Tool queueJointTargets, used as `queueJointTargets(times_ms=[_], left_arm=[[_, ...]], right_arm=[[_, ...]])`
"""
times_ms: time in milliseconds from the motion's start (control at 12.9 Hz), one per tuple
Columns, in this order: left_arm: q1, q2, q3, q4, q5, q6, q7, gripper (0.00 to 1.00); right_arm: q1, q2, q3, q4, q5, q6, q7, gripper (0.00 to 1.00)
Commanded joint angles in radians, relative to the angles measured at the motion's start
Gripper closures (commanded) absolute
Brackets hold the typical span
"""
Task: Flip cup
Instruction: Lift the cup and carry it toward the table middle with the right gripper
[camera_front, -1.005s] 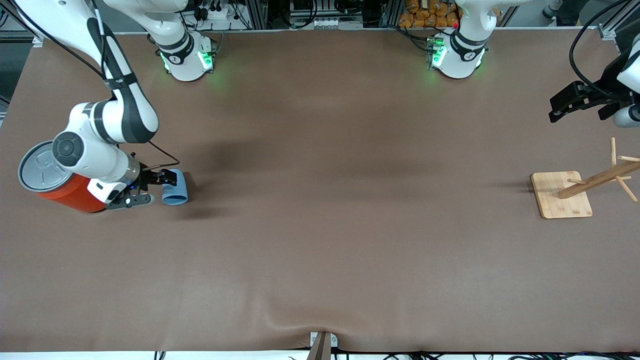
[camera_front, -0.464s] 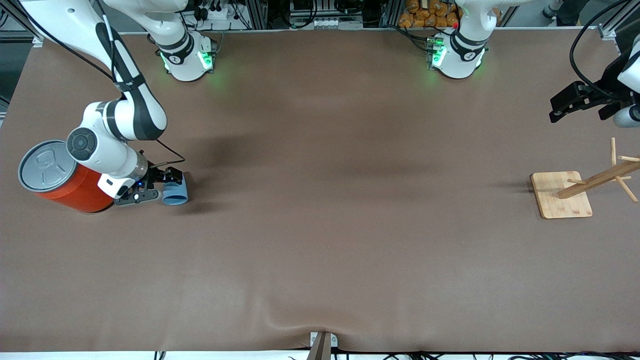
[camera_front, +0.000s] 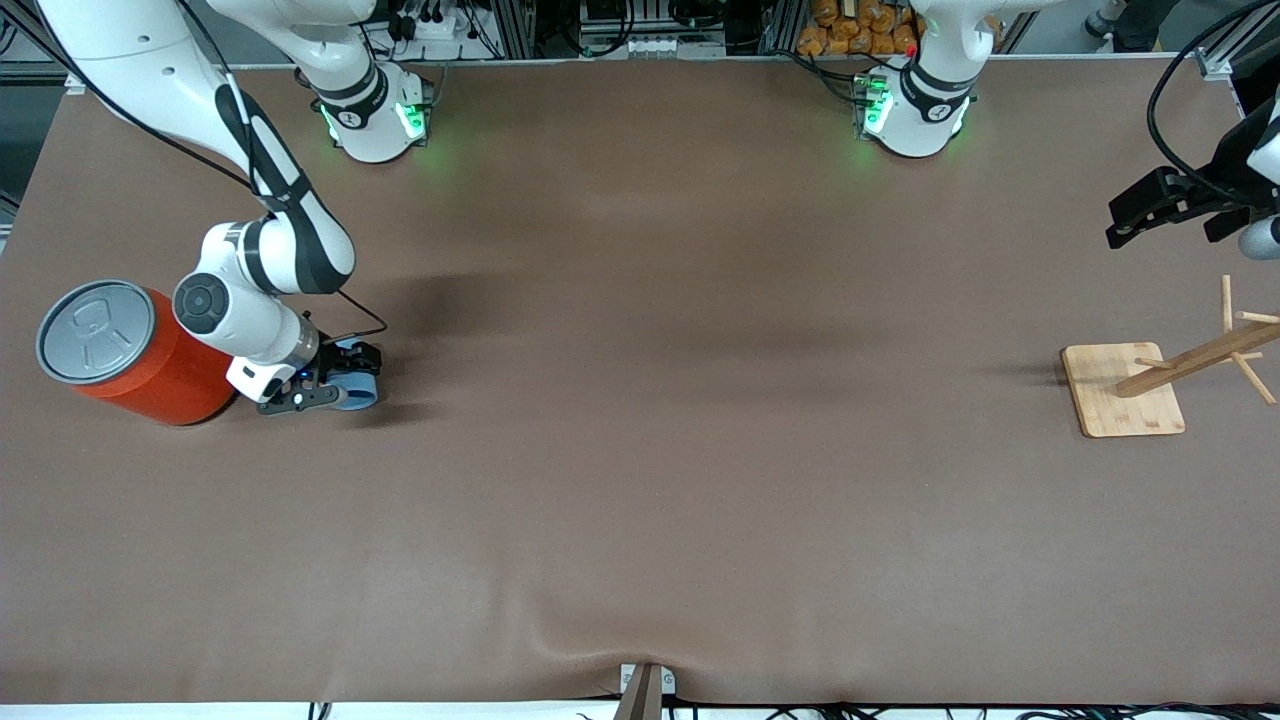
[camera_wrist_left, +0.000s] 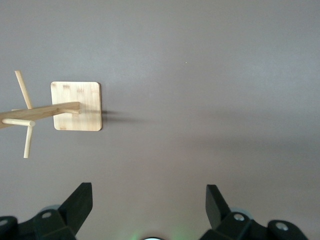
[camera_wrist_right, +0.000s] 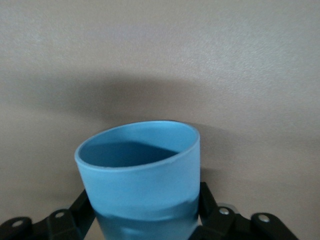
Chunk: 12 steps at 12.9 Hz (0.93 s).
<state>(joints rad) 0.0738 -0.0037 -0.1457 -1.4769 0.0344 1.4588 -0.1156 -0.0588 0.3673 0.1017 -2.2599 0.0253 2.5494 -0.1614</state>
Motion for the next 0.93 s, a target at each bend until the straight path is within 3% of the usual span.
queueJointTargets(times_ms=[0, 309, 386, 618, 850], left_arm=[[0.009, 0.005, -0.006, 0.001, -0.013, 0.011, 0.016, 0.00], [0.009, 0.005, -0.006, 0.001, -0.014, 0.011, 0.014, 0.00], [0.009, 0.005, -0.006, 0.000, -0.014, 0.011, 0.016, 0.00], [0.009, 0.007, -0.006, -0.006, -0.014, 0.011, 0.014, 0.00], [0.008, 0.011, -0.009, -0.008, -0.014, 0.021, 0.014, 0.00]], right_arm=[[0.019, -0.001, 0.015, 0.049, 0.018, -0.049, -0.015, 1.00], [0.143, 0.018, 0.013, 0.421, 0.073, -0.536, -0.015, 1.00], [0.198, 0.033, 0.012, 0.518, 0.081, -0.596, -0.013, 1.00], [0.343, 0.088, 0.015, 0.696, 0.090, -0.617, -0.016, 1.00], [0.493, 0.234, 0.013, 0.922, 0.084, -0.621, -0.119, 1.00]])
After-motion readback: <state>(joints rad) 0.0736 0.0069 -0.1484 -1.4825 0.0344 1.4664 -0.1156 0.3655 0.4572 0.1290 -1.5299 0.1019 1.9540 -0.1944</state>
